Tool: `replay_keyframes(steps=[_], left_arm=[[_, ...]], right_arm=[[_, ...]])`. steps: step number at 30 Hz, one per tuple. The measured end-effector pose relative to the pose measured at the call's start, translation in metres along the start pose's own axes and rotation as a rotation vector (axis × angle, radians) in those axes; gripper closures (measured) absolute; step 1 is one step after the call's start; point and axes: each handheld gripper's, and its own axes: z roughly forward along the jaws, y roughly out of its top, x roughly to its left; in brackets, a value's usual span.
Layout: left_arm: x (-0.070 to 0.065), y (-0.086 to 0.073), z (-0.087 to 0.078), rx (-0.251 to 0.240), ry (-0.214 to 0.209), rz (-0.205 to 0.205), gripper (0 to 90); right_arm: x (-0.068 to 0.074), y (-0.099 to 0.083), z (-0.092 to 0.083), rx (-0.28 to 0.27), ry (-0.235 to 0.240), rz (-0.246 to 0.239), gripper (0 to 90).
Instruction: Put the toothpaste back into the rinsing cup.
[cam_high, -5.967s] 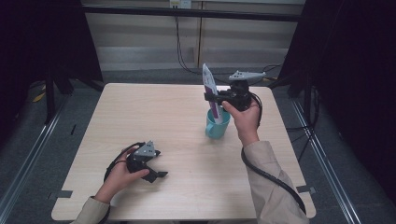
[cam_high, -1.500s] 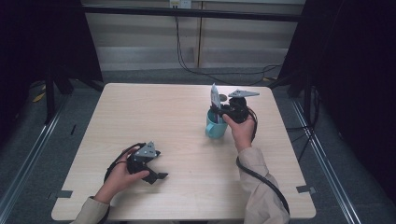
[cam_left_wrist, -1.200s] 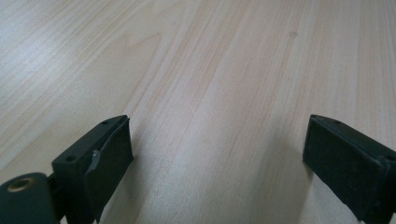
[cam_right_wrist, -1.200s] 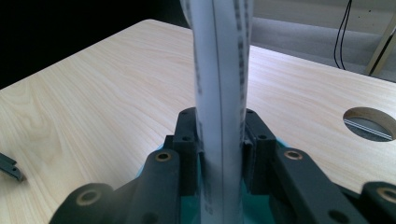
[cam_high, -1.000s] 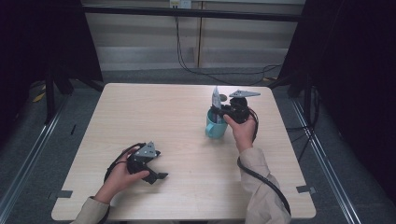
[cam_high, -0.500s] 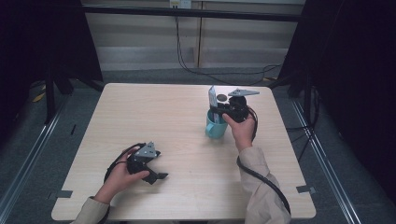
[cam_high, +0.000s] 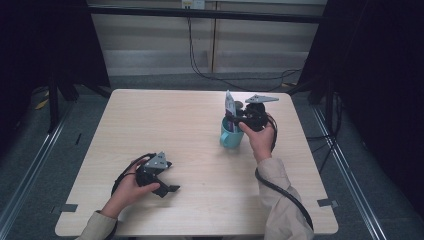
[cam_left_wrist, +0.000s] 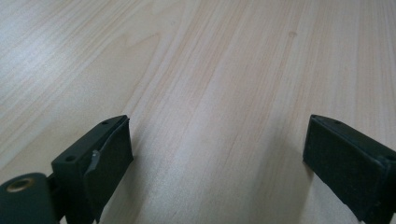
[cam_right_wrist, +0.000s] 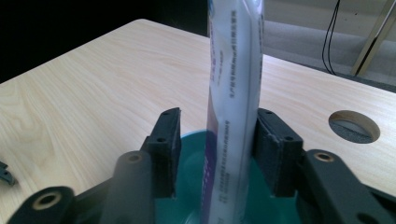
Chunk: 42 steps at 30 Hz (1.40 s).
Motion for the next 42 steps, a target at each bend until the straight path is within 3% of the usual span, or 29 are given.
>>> replay_keyframes(steps=[14,25,42], left_arm=[[0.0,0.0,0.0,-0.002,0.0,0.0,7.7],[0.0,0.0,0.0,-0.002,-0.002,0.0,7.7],[0.0,0.0,0.0,-0.002,0.0,0.0,7.7]], right_arm=[[-0.002,0.001,-0.01,0.024,-0.039,-0.012,34.3],[-0.004,-0.002,-0.023,0.017,-0.045,-0.004,29.1],[0.0,-0.01,-0.041,0.068,-0.04,-0.001,21.3]])
